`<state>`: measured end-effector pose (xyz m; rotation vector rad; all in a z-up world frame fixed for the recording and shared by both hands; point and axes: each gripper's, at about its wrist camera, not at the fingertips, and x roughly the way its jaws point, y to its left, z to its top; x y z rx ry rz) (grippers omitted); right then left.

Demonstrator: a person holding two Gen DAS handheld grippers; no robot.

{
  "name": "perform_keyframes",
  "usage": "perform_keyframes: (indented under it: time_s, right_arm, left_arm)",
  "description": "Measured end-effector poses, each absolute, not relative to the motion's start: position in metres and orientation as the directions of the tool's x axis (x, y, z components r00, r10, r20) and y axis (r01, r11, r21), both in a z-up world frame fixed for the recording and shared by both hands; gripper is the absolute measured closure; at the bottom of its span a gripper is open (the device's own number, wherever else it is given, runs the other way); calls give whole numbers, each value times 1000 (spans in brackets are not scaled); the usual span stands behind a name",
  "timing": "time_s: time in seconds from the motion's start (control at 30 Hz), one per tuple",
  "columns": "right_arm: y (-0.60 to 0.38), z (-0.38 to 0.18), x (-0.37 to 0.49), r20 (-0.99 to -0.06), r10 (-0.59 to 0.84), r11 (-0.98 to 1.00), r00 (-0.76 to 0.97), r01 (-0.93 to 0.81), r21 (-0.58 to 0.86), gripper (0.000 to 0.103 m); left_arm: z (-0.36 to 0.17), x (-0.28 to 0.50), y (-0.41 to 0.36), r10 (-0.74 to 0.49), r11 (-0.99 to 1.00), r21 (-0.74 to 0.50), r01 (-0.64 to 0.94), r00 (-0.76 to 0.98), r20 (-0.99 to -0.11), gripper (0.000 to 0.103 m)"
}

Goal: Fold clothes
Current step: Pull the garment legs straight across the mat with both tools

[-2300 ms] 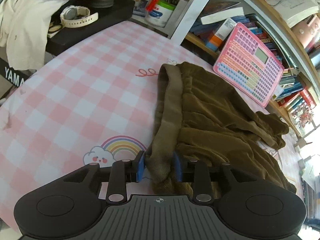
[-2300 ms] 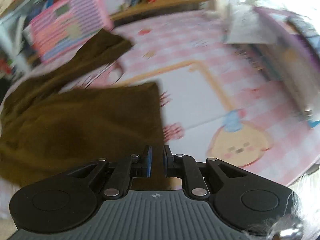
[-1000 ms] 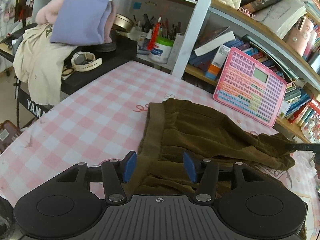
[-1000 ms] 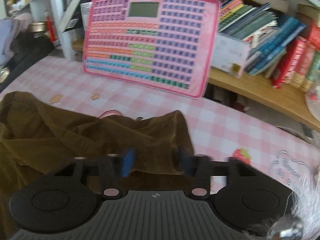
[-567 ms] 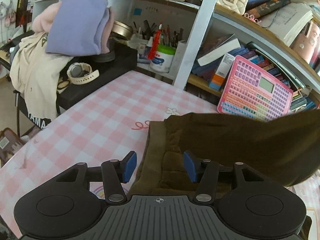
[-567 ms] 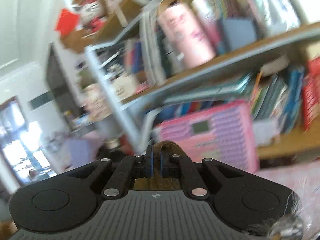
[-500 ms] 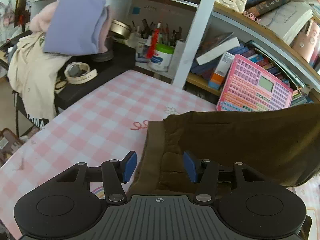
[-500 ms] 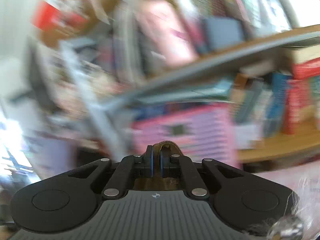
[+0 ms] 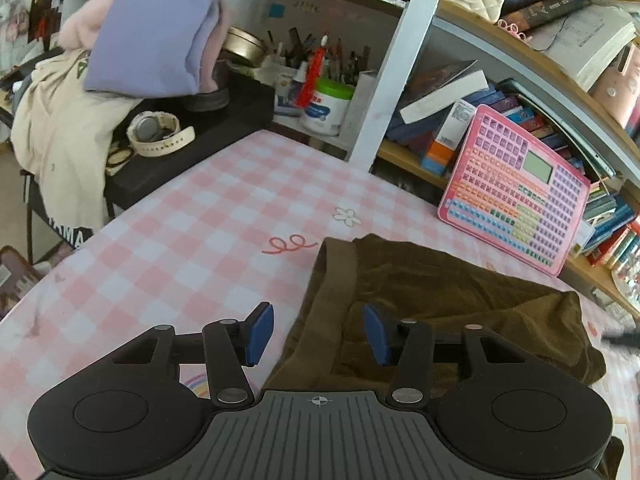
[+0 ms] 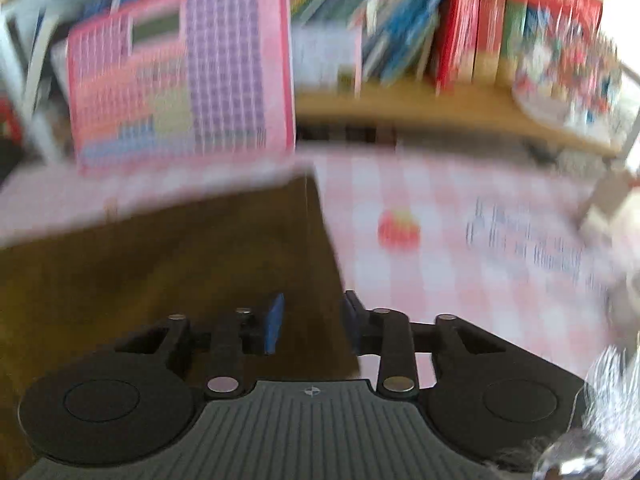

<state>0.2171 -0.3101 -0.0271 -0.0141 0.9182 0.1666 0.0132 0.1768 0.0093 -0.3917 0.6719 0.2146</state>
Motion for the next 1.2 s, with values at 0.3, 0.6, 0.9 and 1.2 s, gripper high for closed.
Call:
perform_keyframes:
  time_s: [0.3, 0.6, 0.9, 1.2]
  right_arm:
    - [-315, -51, 208, -803, -112, 971, 585, -108, -214, 96]
    - [-297, -17, 129, -792, 29, 999, 610, -29, 14, 85]
    - [-248, -21, 33, -842, 68, 996, 535, 14, 90, 83]
    - [-220, -36, 0, -854, -103, 990, 510, 135, -38, 80]
  left_arm:
    - [18, 48, 165, 18, 955, -216, -204, 764, -645, 54]
    - [-8, 108, 179, -42, 955, -237, -178, 712, -701, 56]
    - [-37, 131, 202, -124, 917, -344, -202, 674, -728, 71]
    - [-25, 118, 236, -140, 838, -492, -237, 777, -613, 101]
